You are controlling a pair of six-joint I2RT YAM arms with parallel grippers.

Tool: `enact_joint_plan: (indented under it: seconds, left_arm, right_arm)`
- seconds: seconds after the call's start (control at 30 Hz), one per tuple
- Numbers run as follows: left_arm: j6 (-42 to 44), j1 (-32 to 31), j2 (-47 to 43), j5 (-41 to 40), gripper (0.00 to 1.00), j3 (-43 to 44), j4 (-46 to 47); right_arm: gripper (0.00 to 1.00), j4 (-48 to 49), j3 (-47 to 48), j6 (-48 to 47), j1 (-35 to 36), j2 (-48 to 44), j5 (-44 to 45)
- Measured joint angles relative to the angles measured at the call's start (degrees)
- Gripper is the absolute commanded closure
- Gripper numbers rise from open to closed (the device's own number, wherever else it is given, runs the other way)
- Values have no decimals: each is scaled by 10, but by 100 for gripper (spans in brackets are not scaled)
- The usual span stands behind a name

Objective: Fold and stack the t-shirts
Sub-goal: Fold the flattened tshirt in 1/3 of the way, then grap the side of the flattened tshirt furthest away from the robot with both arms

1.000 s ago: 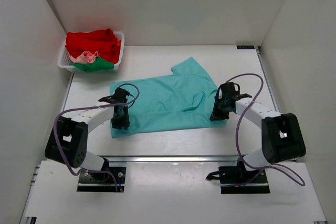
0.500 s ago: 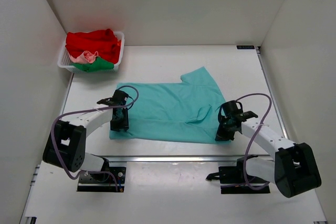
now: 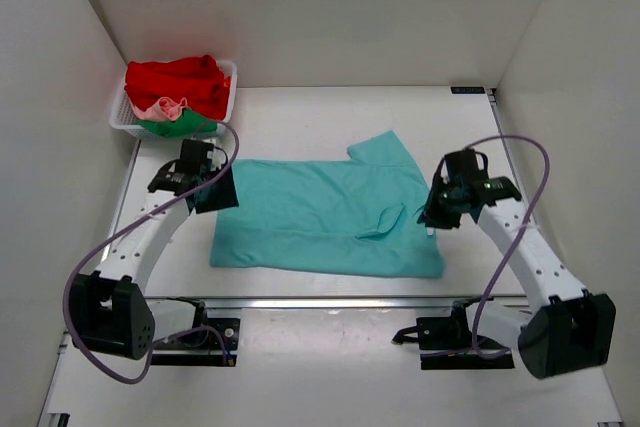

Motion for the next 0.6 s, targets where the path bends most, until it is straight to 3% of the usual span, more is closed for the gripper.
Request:
enact_joint_plan:
  seconds: [0.2, 0.47, 0.6]
  left_arm:
    - [11, 7, 83, 14, 32, 104, 30]
    - [42, 17, 366, -14, 21, 246, 59]
    - [48, 24, 440, -32, 20, 305, 55]
  right_arm:
    - [62, 55, 150, -65, 11, 183, -9]
    - [46, 101, 354, -146, -35, 432, 0]
    - [39, 108, 436, -173, -42, 512, 12]
